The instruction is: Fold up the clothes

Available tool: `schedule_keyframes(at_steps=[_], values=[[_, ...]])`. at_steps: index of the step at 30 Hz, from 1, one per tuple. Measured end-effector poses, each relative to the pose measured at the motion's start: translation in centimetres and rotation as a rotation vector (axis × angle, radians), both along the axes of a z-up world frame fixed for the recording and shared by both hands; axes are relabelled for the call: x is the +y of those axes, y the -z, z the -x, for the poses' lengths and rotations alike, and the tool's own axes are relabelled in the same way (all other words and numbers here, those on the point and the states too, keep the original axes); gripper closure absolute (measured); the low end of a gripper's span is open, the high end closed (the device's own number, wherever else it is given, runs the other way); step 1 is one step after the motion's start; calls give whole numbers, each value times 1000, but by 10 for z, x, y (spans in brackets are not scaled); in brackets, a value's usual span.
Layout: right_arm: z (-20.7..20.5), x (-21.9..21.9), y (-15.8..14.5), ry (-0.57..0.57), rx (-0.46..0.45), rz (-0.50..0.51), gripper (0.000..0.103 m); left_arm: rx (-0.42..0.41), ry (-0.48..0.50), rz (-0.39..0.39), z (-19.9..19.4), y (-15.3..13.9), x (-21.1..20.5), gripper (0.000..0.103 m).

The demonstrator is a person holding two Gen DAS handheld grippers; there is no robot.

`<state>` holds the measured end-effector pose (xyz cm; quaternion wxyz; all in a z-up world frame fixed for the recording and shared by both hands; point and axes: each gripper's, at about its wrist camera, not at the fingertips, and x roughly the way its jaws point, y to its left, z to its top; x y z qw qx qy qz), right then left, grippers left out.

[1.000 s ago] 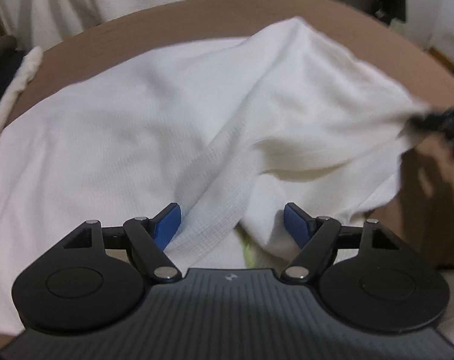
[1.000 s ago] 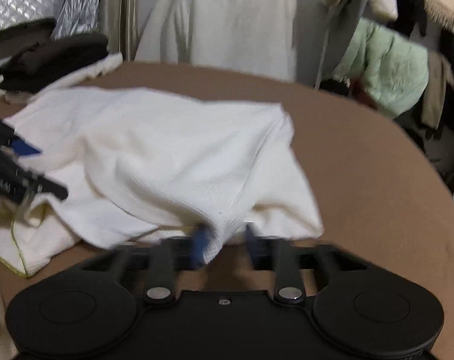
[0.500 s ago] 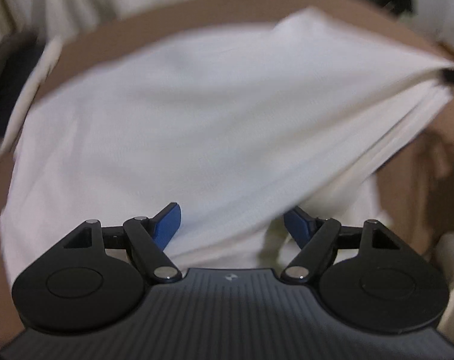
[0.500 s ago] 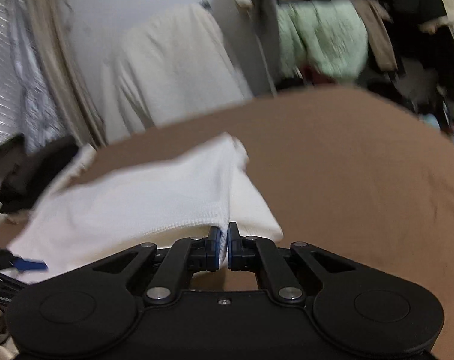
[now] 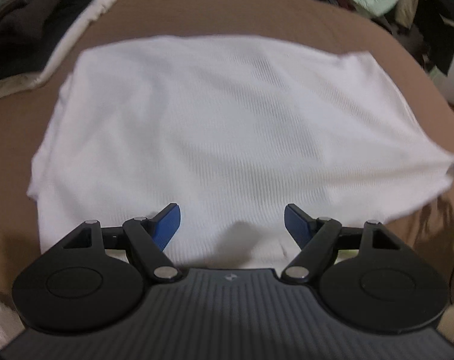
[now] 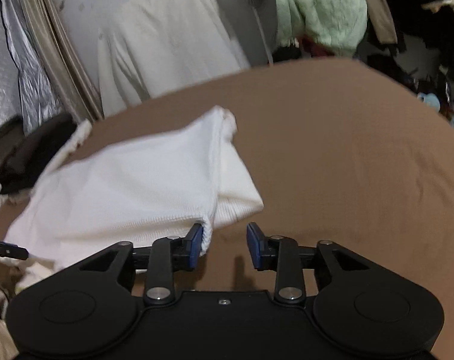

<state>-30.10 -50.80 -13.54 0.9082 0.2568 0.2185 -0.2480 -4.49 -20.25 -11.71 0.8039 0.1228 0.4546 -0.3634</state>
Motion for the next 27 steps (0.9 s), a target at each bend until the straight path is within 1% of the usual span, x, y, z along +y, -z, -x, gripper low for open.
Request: schedule_keyframes(at_steps=[3, 5, 6, 8, 10, 11, 13, 16, 20, 23, 24, 25, 26, 27], values=[[2, 0, -15, 5, -43, 3, 60, -31, -7, 42, -8, -5, -10, 25], [8, -1, -20, 33, -67, 3, 59, -51, -4, 10, -12, 4, -20, 23], [11, -2, -21, 45, -77, -6, 59, -58, -2, -16, -13, 10, -25, 23], [11, -4, -20, 48, -87, -35, 56, -54, 1, -148, -9, 32, -26, 22], [3, -7, -17, 24, -85, -72, 54, -75, 14, -234, -1, 50, -21, 16], [0, -8, -15, 12, -84, -90, 54, -84, 16, -226, 2, 49, -17, 15], [-18, -7, -15, -59, -70, -99, 54, -54, 2, -220, -2, 45, -14, 12], [-79, 8, -15, -209, 12, 24, 54, -14, -20, -209, -7, 44, -11, 11], [-164, 29, -16, -410, 126, 199, 54, -39, -7, -222, -4, 44, -13, 10], [-227, 44, -16, -561, 212, 330, 55, -22, -14, -207, -7, 45, -11, 9], [-248, 49, -16, -611, 241, 374, 57, -15, -17, -200, -8, 46, -10, 9], [-261, 51, -9, -625, 271, 388, 59, -8, -20, -193, -9, 46, -9, 9], [-274, 52, -1, -633, 300, 397, 68, -4, -21, -190, -10, 46, -8, 9], [-283, 53, 7, -632, 324, 412, 81, -1, -21, -189, -11, 47, -8, 9]])
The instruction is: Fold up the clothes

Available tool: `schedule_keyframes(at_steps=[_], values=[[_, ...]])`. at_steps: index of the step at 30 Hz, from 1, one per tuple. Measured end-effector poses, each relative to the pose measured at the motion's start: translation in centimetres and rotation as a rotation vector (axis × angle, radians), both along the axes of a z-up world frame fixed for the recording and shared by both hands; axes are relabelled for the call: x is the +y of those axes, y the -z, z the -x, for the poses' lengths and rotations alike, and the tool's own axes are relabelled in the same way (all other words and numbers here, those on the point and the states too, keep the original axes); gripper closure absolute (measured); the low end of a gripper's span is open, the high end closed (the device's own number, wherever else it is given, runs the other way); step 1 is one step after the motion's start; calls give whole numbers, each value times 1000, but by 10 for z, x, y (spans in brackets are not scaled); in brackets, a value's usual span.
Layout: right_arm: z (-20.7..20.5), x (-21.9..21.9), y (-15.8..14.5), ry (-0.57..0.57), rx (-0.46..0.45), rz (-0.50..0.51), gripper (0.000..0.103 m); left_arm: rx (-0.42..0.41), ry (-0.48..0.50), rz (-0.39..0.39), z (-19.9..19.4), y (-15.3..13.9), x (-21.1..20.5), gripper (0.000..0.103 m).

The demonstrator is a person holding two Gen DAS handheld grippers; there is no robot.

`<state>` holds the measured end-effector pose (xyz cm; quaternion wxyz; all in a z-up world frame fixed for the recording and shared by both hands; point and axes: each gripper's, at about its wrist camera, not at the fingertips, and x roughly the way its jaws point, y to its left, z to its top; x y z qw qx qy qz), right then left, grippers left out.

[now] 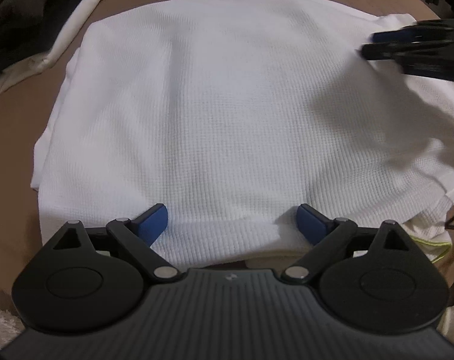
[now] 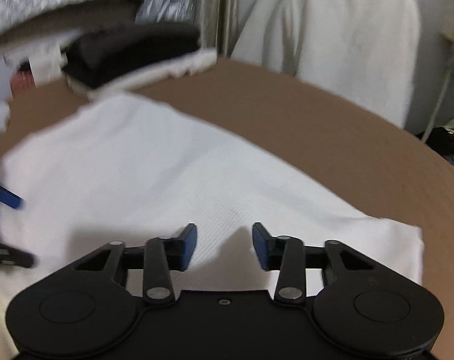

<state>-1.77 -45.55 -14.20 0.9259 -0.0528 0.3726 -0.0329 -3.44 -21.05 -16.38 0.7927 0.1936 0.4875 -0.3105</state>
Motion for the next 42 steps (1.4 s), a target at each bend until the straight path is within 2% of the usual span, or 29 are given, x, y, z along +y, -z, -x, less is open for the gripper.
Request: schedule_keyframes(at_steps=[1, 2, 7, 14, 17, 19, 20, 21, 23, 24, 25, 27, 28, 32, 33, 34, 37, 39, 40, 41, 42], values=[[-6, -1, 4, 3, 5, 10, 90, 3, 0, 1, -1, 0, 0, 8], [-9, -4, 7, 10, -8, 3, 103, 6, 0, 3, -1, 1, 1, 8], [16, -26, -7, 128, -105, -56, 103, 14, -3, 3, 1, 1, -3, 6], [65, -74, -10, 309, -97, -77, 103, -7, -1, 3, -3, 0, -2, 6], [86, -95, -11, 386, -93, -85, 103, -65, 19, 49, 6, -11, 0, 8], [100, -109, -12, 438, -90, -91, 94, -109, 49, 134, 13, -25, 4, 8], [106, -113, -12, 439, -89, -132, 84, -125, 61, 193, 16, -33, 5, 8], [111, -115, -12, 432, -82, -173, 56, -137, 68, 237, 17, -40, 5, 8], [125, -116, -13, 423, -85, -218, 24, -155, 84, 296, 20, -48, 3, 8], [134, -115, -14, 423, -98, -217, 19, -159, 92, 314, 21, -51, 0, 8], [142, -115, -15, 427, -113, -209, 18, -148, 98, 322, 21, -51, -4, 8], [153, -126, -8, 442, -99, -252, 18, -96, 106, 308, 17, -45, -16, 8], [157, -132, -4, 444, -78, -311, 18, -67, 108, 278, 14, -40, -24, 7], [175, -147, 16, 421, 33, -629, 18, 42, 110, 19, -5, -15, -57, 10], [180, -150, 21, 411, 63, -714, 18, 29, 112, 27, -6, -17, -58, 10], [184, -146, 23, 391, 69, -741, 18, 36, 116, 62, -11, -22, -58, 10], [193, -135, 33, 375, 31, -755, 18, 57, 100, 176, -26, -39, -52, 10], [197, -134, 40, 437, -76, -746, 29, 69, 60, 256, -38, -51, -43, 10], [198, -128, 39, 471, -160, -700, 34, 55, 36, 268, -45, -56, -36, 10], [194, -120, 38, 455, -198, -644, 42, 41, 12, 281, -51, -61, -30, 10], [188, -111, 37, 430, -226, -586, 74, 25, -10, 289, -59, -67, -24, 10]])
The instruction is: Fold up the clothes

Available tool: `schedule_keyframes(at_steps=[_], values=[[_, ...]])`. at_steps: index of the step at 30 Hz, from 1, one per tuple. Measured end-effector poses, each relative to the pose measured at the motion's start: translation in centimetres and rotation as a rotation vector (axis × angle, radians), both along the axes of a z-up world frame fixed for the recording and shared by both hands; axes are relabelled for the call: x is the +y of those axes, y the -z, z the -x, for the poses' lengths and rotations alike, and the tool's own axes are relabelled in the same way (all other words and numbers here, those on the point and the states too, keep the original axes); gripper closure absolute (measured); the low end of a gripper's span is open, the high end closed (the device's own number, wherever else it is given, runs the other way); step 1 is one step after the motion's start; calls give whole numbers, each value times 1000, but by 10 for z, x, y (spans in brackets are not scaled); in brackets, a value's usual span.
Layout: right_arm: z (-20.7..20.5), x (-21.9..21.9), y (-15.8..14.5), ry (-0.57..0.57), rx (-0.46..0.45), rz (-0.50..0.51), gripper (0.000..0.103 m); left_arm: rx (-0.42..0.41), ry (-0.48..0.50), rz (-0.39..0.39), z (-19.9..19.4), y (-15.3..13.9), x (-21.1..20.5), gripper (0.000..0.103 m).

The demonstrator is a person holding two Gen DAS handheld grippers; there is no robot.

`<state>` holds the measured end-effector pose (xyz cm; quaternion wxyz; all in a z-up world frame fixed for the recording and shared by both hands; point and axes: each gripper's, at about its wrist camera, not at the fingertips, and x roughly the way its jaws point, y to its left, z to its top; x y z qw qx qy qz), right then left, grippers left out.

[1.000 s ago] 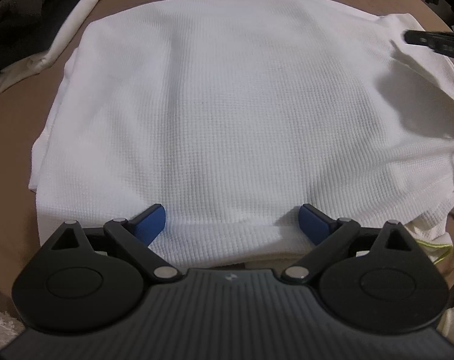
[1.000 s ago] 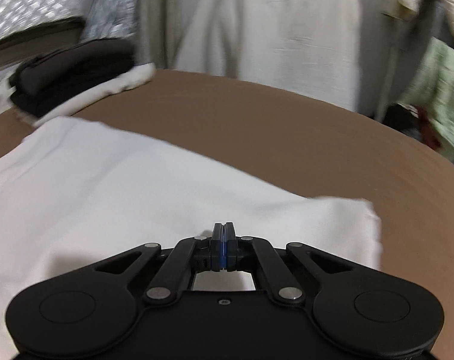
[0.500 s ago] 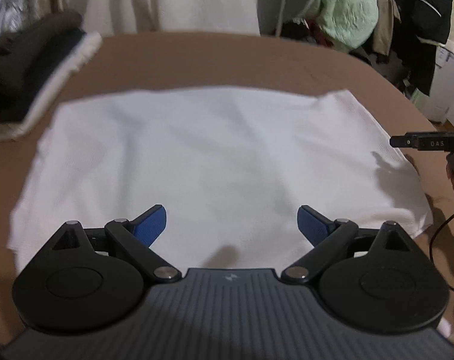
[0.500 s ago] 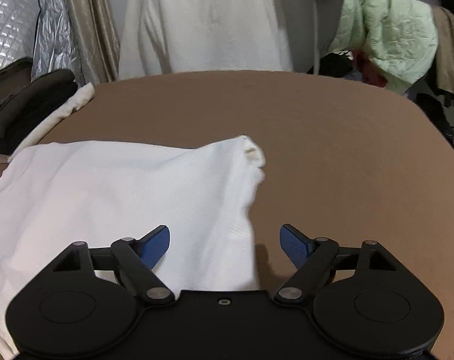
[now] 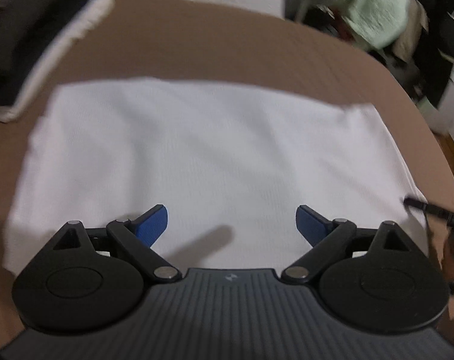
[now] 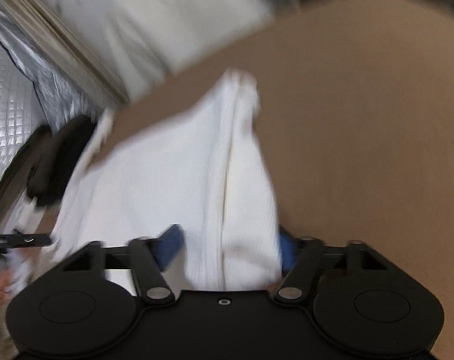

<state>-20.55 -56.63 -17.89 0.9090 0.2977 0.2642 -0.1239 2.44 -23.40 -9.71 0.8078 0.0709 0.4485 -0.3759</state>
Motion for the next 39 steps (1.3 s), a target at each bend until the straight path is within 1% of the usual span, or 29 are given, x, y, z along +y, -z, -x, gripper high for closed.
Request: schedule_keyframes(at_steps=[1, 2, 3, 4, 6, 8, 9, 10, 13, 14, 16, 18, 20, 21, 22, 23, 25, 26, 27, 30, 32, 35, 37, 39], values=[[-9, 9, -3, -14, 10, 32, 90, -21, -18, -5, -10, -5, 8, 10], [-19, 18, -5, -28, 24, 58, 88, -40, -25, -5, -14, -8, 15, 11], [-26, 25, -12, -40, 10, 81, 89, -59, -32, -6, -18, -12, 22, 15], [-31, 34, -23, -61, -9, 111, 89, -76, -39, -5, -22, -15, 29, 17], [-44, 49, -51, -106, -46, 164, 89, -95, -66, 4, -32, -21, 45, 17], [-63, 64, -86, -162, -100, 184, 89, -100, -168, 38, -47, -26, 64, 17], [-75, 70, -106, -196, -123, 194, 89, -92, -231, 60, -55, -27, 75, 17], [-92, 80, -124, -233, -133, 207, 89, -60, -296, 94, -64, -26, 85, 17], [-152, 117, -170, -357, -135, 228, 89, 69, -392, 230, -85, -16, 120, 17], [-174, 132, -182, -404, -123, 229, 89, 94, -415, 267, -87, -14, 131, 17], [-212, 168, -197, -497, -82, 222, 89, 125, -463, 326, -89, -12, 153, 17], [-250, 207, -205, -586, -37, 217, 89, 130, -519, 367, -89, -9, 176, 17], [-276, 244, -198, -649, 7, 245, 89, 134, -556, 388, -88, -6, 192, 17], [-285, 260, -191, -665, 28, 258, 89, 142, -563, 391, -89, -4, 197, 17], [-290, 267, -185, -660, 35, 243, 89, 149, -565, 385, -89, 0, 200, 17], [-293, 273, -179, -651, 40, 222, 89, 152, -552, 364, -89, 2, 199, 17], [-281, 271, -171, -596, 26, 213, 89, 160, -522, 321, -89, 6, 195, 17], [-274, 269, -167, -567, 17, 210, 89, 166, -490, 290, -89, 6, 189, 17], [-270, 265, -164, -536, 10, 200, 89, 156, -430, 245, -92, 3, 177, 17], [-247, 229, -164, -404, -6, 171, 89, 119, -248, 110, -99, -4, 142, 17], [-231, 204, -165, -320, -15, 151, 89, 18, -101, 21, -99, -8, 118, 17], [-205, 169, -166, -214, -24, 125, 89, -25, 12, 28, -98, -1, 109, 17], [-198, 160, -167, -188, -15, 133, 89, -54, 88, 33, -97, 4, 103, 17], [-195, 159, -165, -187, -8, 146, 89, -83, 164, 38, -96, 9, 97, 17]])
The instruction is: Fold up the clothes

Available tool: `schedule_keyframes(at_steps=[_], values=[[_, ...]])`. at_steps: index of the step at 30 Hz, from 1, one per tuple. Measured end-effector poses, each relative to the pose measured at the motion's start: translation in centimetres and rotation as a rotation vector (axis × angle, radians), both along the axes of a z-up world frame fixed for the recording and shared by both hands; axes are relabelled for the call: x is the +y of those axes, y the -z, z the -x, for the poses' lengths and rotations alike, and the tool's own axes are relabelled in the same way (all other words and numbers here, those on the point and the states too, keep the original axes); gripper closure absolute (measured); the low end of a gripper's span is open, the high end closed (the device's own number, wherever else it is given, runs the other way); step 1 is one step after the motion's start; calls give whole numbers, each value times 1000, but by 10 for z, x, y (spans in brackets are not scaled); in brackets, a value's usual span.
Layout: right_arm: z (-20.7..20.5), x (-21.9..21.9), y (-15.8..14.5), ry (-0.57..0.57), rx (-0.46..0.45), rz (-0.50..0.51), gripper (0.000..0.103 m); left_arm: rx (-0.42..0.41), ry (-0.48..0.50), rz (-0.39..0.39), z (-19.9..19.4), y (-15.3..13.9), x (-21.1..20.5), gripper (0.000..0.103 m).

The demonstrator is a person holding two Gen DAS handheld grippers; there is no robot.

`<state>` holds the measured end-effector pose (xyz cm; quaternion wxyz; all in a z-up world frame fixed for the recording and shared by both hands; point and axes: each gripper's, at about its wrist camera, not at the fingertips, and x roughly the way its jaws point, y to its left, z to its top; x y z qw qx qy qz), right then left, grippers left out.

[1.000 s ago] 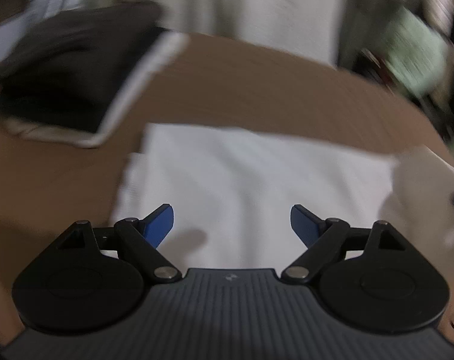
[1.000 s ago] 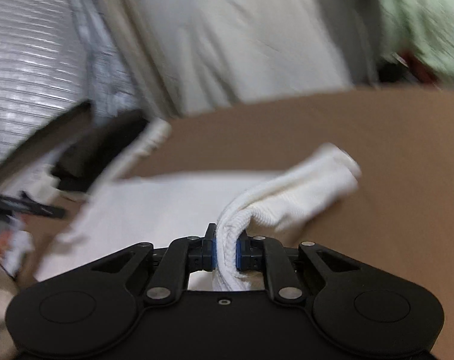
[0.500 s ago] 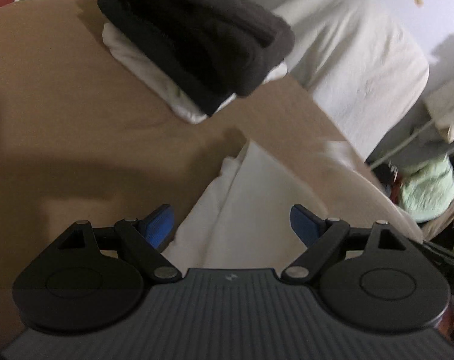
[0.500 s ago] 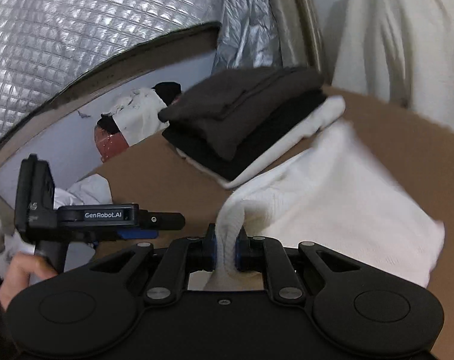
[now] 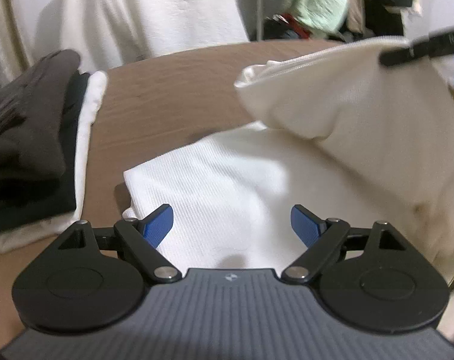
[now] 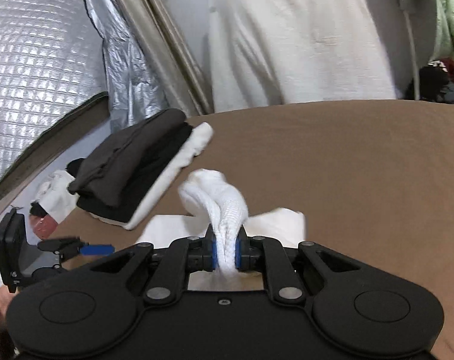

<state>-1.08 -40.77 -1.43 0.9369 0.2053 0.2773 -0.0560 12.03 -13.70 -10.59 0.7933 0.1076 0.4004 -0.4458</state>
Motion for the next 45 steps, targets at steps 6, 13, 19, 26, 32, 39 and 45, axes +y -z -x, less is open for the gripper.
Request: schedule_keyframes(at_steps=[6, 13, 19, 26, 32, 39, 45], values=[[9, -1, 13, -32, -8, 19, 89, -86, 218, 11, 3, 15, -17, 17], [-4, -5, 16, -70, 14, 29, 89, -18, 208, -1, -7, 48, -20, 55], [-12, -7, 24, -76, 38, 28, 89, 11, 202, 15, -11, 52, -19, 101], [-10, -9, 27, -69, 54, 27, 89, 68, 152, 72, -25, 41, -6, 102], [-10, -9, 30, -61, 67, 37, 89, 146, 60, 72, -39, 39, 11, 103], [-11, -5, 31, -52, 74, 44, 89, 158, -69, 94, -56, 39, 28, 103], [-11, -4, 33, -44, 80, 30, 89, 84, -256, 68, -70, 26, 58, 103]])
